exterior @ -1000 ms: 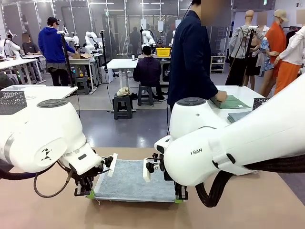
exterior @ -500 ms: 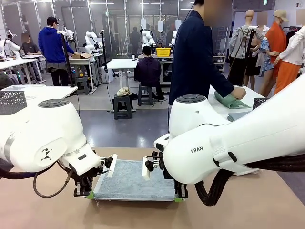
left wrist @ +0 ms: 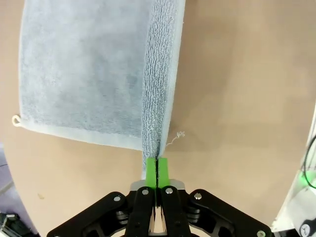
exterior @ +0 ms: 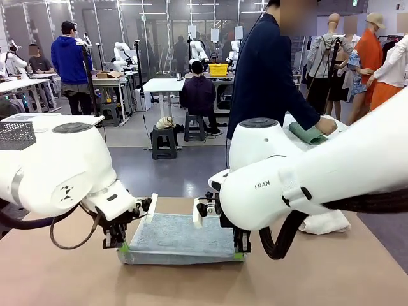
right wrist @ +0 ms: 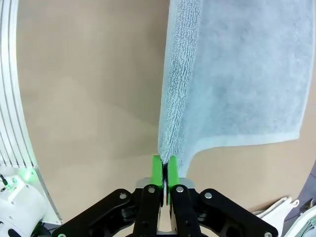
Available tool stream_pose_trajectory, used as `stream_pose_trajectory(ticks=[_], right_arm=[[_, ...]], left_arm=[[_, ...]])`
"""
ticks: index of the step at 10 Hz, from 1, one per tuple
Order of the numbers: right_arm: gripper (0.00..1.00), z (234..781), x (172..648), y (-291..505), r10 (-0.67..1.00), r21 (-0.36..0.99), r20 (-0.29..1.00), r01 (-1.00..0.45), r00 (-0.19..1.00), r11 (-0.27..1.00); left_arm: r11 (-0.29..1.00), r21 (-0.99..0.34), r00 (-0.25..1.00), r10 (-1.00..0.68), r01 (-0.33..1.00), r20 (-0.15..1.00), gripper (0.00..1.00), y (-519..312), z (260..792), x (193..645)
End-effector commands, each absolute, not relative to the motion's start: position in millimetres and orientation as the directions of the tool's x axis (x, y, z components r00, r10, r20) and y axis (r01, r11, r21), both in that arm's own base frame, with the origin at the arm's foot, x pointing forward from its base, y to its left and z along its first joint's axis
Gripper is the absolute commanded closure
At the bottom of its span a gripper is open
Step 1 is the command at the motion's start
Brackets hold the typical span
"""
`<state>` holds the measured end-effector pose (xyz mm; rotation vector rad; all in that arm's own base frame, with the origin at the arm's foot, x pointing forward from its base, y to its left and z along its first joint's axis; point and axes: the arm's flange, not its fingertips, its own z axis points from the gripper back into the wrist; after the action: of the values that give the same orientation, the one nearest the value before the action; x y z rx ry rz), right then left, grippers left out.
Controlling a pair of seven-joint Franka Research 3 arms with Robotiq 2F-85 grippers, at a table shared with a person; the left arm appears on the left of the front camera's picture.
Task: Fold the towels and place them in the basket.
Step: When a person lays out a Towel with hook on the table, fold it in half twice.
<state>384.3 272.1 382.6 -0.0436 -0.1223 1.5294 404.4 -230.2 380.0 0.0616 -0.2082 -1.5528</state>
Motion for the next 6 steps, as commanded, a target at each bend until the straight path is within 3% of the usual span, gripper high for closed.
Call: stream_pose_trajectory(ticks=[1,6], right_arm=[[0.95,386.6,410.7,267.7,0.998,-0.095,0.062,-0.995,0.023,0.029],[0.95,389.9,477.4,271.7,0.998,-0.083,0.062,-0.996,0.019,0.024]], left_arm=[[0.000,0.164,-0.011,-0.998,0.986,0.065,0.99,-233.9,386.8,430.2],[0.004,0.138,-0.005,-0.998,0.990,0.067,0.99,-250.1,403.7,503.7]])
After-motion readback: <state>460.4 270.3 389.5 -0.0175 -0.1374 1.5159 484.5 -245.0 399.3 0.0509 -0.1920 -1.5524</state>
